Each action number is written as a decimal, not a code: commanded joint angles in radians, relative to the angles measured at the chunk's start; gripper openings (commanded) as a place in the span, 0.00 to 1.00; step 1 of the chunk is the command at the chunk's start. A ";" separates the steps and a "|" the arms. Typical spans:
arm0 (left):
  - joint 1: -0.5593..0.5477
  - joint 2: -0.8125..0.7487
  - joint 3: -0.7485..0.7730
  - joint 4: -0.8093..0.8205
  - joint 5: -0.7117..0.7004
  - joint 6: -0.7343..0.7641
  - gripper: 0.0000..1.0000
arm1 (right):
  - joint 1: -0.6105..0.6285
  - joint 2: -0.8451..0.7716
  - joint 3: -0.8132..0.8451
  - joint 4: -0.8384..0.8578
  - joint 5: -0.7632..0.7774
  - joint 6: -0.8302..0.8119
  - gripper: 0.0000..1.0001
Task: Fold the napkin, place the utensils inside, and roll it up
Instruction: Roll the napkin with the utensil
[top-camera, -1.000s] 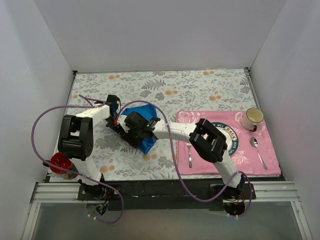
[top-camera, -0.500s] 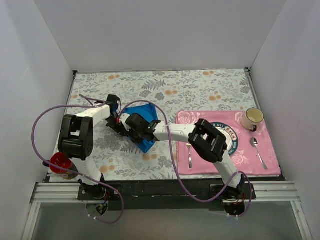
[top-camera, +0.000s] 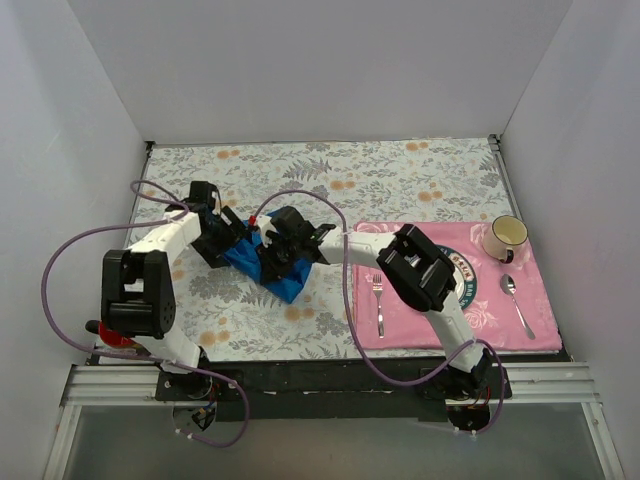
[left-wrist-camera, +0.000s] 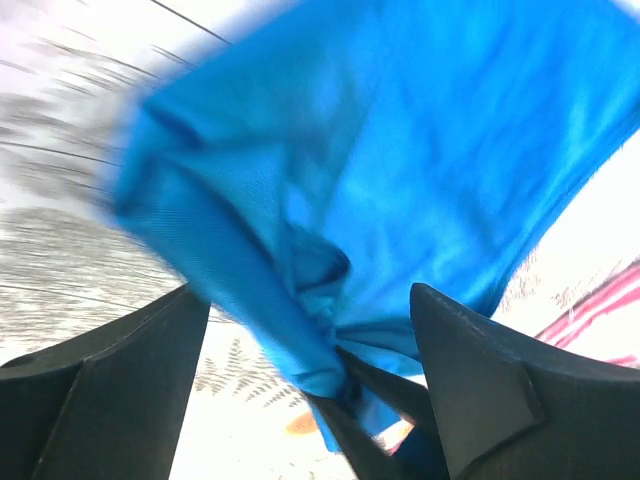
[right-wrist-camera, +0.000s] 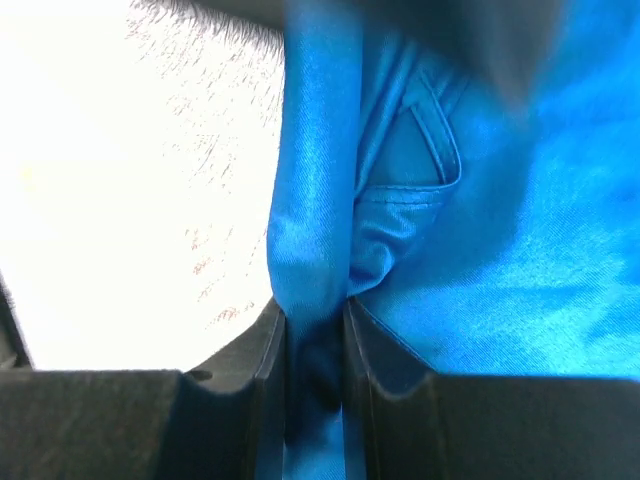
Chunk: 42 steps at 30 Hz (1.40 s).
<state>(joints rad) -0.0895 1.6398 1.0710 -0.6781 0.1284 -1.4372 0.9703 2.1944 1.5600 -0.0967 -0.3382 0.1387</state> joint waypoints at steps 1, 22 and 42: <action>0.053 -0.159 -0.025 0.052 0.026 0.021 0.80 | -0.060 0.077 -0.061 -0.026 -0.274 0.163 0.01; 0.022 -0.222 -0.327 0.414 0.384 -0.298 0.24 | -0.174 0.186 -0.120 0.181 -0.443 0.432 0.01; 0.023 0.000 -0.394 0.557 0.287 -0.134 0.07 | -0.162 0.070 0.030 -0.144 -0.276 0.274 0.36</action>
<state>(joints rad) -0.0669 1.6024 0.7147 -0.1493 0.4690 -1.6485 0.8051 2.2894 1.5143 0.0235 -0.7921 0.5240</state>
